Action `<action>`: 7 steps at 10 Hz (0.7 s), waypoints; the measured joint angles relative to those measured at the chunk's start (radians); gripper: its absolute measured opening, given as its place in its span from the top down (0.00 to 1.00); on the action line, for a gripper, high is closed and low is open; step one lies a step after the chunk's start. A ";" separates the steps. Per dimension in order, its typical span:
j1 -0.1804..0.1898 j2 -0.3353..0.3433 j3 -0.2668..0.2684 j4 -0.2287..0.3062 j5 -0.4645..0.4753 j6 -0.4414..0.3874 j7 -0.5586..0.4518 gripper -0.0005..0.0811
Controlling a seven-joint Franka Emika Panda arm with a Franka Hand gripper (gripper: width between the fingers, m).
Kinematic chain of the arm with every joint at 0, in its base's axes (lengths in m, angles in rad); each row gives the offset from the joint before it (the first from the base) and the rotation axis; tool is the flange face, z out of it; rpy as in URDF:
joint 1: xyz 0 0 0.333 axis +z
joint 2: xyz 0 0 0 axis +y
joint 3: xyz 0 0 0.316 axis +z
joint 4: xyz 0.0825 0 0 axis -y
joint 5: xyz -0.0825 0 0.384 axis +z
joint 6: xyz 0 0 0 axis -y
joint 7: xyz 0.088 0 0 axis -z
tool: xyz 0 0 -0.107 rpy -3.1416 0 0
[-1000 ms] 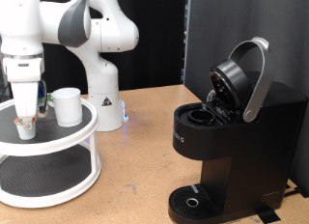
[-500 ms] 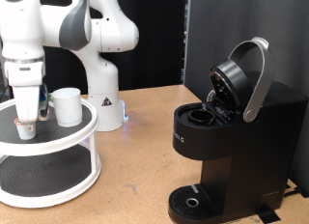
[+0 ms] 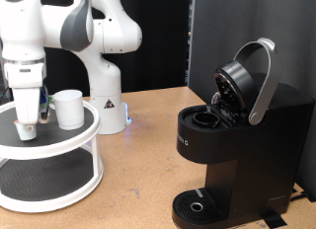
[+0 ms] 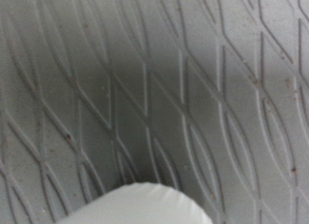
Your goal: Make a cup of coffee with the keurig machine
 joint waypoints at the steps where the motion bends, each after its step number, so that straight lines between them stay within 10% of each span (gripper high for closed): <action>1: 0.000 0.000 0.000 0.001 0.001 -0.001 0.000 0.47; 7: 0.037 -0.061 0.021 0.089 0.105 -0.216 -0.007 0.47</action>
